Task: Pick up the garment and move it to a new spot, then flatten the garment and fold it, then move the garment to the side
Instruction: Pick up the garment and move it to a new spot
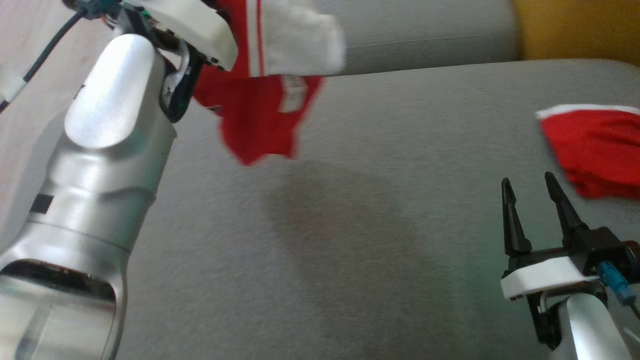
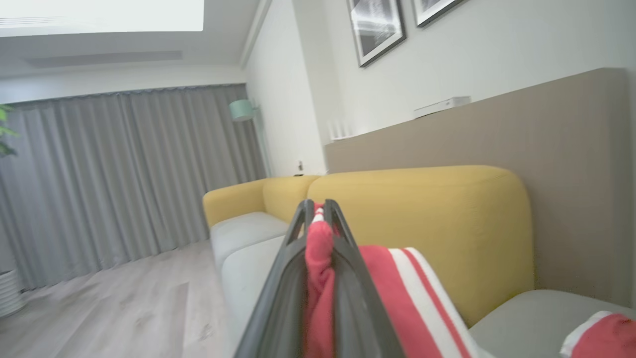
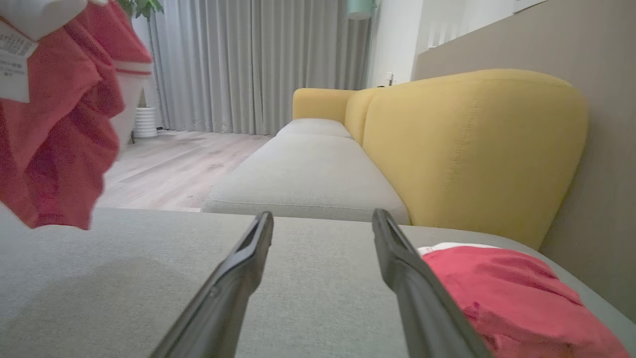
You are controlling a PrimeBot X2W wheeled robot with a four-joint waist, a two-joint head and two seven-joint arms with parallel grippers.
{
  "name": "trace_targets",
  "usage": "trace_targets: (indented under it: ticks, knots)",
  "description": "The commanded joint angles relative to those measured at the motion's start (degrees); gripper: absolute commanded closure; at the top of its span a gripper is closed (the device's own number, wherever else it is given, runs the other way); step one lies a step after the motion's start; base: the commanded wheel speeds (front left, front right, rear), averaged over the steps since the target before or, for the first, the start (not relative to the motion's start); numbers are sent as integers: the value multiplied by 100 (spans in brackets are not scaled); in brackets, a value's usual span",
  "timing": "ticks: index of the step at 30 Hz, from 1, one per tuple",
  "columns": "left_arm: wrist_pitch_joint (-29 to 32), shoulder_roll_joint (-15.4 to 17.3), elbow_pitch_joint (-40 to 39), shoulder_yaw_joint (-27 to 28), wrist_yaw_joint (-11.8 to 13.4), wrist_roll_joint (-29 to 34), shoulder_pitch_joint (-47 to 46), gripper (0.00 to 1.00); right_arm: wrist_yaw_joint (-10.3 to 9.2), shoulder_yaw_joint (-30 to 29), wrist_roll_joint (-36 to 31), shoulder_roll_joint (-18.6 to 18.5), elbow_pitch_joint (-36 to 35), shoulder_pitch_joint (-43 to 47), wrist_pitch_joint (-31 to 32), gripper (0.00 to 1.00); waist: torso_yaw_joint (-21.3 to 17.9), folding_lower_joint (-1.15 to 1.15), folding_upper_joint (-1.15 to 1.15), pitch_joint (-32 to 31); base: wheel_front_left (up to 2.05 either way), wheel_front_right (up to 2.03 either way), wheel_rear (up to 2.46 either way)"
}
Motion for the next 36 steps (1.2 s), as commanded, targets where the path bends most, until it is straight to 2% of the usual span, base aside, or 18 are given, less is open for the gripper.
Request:
trace_targets:
  ticks: [1,7,14,15,16,17,21,25,28,31,32,36]
  knots:
    - [-22,216,-276,87,10,-109,-136,100,39,136,-1,-1,-230,-72,-15,0,-743,1,0,-325,0,0,0]
    - [-131,166,-519,-457,10,-345,489,100,39,172,27,38,-313,-31,-15,0,-1277,1,0,-129,0,0,0]
    - [-531,204,-116,-1173,10,-619,1826,100,39,433,90,92,-236,-130,-15,0,-1326,1,0,444,0,0,0]
    - [-634,205,27,-1217,11,-628,2035,80,39,500,93,98,-207,-140,-15,0,-1298,1,0,481,0,0,0]
    - [-739,196,164,-1238,32,-630,2227,24,39,553,102,103,-183,-144,-15,0,-1254,1,0,507,0,0,0]
    - [-852,178,275,-1236,103,-618,2401,0,39,590,116,107,-156,-138,-15,0,-1195,1,0,516,0,0,0]
    - [-1075,23,347,-985,444,-673,3099,0,39,564,166,120,-45,-20,-15,0,-799,1,0,380,0,0,0]
    - [-1086,44,-551,-337,897,-377,3975,0,39,379,210,127,79,215,-15,0,-263,1,0,-2,0,0,0]
    - [-1088,67,-1286,187,1123,-39,4660,0,39,216,250,131,107,385,-15,0,105,1,0,-219,0,0,0]
    - [-1088,35,-1939,724,1240,275,5282,0,39,134,270,134,122,564,-15,0,362,1,0,-420,0,0,0]
    - [-1088,35,-1939,724,1240,275,5282,0,39,134,270,134,122,564,-15,0,362,1,0,-420,0,0,0]
    - [-1088,-88,-2678,1405,1215,658,6030,0,39,89,317,137,100,818,-15,0,562,1,0,-631,0,0,0]
